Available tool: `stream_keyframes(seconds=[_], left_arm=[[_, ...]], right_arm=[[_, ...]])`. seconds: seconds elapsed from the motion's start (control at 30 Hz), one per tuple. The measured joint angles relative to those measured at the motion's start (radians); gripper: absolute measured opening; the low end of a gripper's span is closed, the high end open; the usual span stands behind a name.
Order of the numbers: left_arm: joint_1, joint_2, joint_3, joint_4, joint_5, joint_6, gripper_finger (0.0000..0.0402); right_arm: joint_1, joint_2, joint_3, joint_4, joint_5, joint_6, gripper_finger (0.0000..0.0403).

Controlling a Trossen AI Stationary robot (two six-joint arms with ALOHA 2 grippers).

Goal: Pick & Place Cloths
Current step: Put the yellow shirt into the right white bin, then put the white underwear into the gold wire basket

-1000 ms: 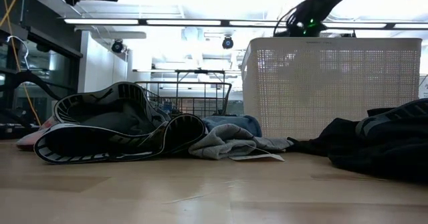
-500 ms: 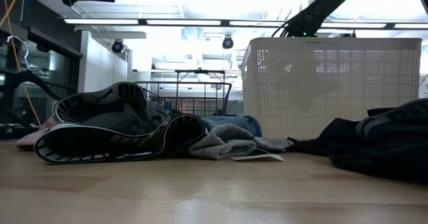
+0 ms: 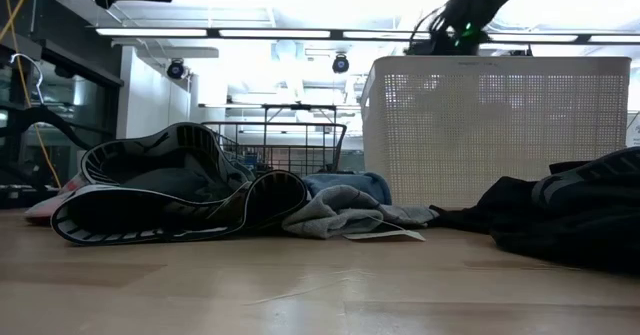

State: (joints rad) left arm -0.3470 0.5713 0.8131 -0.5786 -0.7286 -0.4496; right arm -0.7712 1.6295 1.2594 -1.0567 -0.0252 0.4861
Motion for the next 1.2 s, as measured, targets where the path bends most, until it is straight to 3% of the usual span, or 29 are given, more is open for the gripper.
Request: stream_keyframes(seconds=[0.53, 0.8, 0.97, 1.2], left_arm=[[0.000, 0.000, 0.000, 0.001, 0.021, 0.004, 0.0284], [0.000, 0.000, 0.000, 0.001, 0.058, 0.004, 0.0284], [0.000, 0.000, 0.000, 0.000, 0.061, 0.005, 0.0284], [0.000, 0.000, -0.018, 0.009, 0.098, 0.000, 0.0284]], right_arm=[[0.000, -0.285, 0.002, -0.001, -0.035, 0.020, 0.0197], [0.012, -0.419, 0.003, -0.028, -0.084, 0.088, 0.0207], [0.089, -0.500, 0.004, -0.102, -0.089, 0.126, 0.0206], [0.284, -0.574, 0.004, -0.211, -0.047, 0.343, 0.0206]])
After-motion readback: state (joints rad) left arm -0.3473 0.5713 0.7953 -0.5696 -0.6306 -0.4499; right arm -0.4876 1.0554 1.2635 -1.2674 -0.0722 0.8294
